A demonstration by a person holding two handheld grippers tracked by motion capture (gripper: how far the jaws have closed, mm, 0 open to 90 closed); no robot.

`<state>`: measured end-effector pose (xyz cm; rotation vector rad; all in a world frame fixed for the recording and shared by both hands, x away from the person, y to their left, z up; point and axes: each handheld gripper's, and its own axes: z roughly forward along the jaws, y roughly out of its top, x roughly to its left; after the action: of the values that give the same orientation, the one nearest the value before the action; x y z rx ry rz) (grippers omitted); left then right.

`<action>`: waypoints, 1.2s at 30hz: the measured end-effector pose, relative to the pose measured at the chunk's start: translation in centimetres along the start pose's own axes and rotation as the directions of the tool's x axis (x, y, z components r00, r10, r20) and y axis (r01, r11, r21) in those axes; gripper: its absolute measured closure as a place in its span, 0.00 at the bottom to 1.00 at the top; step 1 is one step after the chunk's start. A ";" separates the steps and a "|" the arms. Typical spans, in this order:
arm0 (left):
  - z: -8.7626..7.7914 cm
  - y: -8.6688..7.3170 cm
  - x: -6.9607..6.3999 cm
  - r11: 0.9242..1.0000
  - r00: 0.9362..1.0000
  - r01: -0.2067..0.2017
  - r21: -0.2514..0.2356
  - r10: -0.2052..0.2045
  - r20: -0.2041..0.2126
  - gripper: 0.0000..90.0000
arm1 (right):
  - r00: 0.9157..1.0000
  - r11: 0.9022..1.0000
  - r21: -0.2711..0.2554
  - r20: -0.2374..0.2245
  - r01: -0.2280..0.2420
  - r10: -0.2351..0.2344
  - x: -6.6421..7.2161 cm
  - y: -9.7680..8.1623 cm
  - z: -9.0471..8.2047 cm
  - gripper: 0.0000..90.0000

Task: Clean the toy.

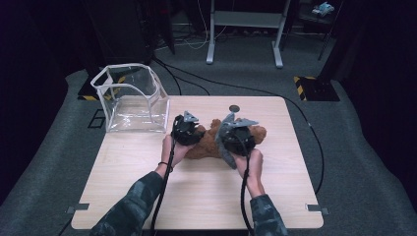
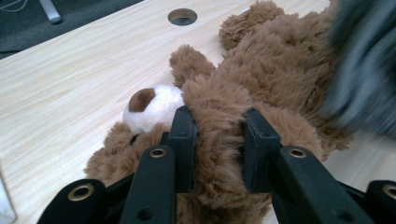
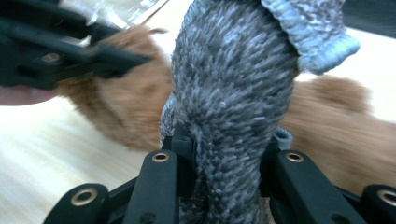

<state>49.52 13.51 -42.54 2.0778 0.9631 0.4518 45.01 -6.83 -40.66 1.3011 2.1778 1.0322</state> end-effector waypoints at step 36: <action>-1.1 -0.4 1.3 0.998 0.999 0.041 -0.041 -0.040 0.014 0.70 | 0.999 0.999 0.023 0.013 -0.038 0.038 0.8 0.0 1.7 0.79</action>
<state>49.54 15.25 -42.12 2.0180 0.9785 0.4333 45.71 -5.48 -41.73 1.3610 2.1700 1.0132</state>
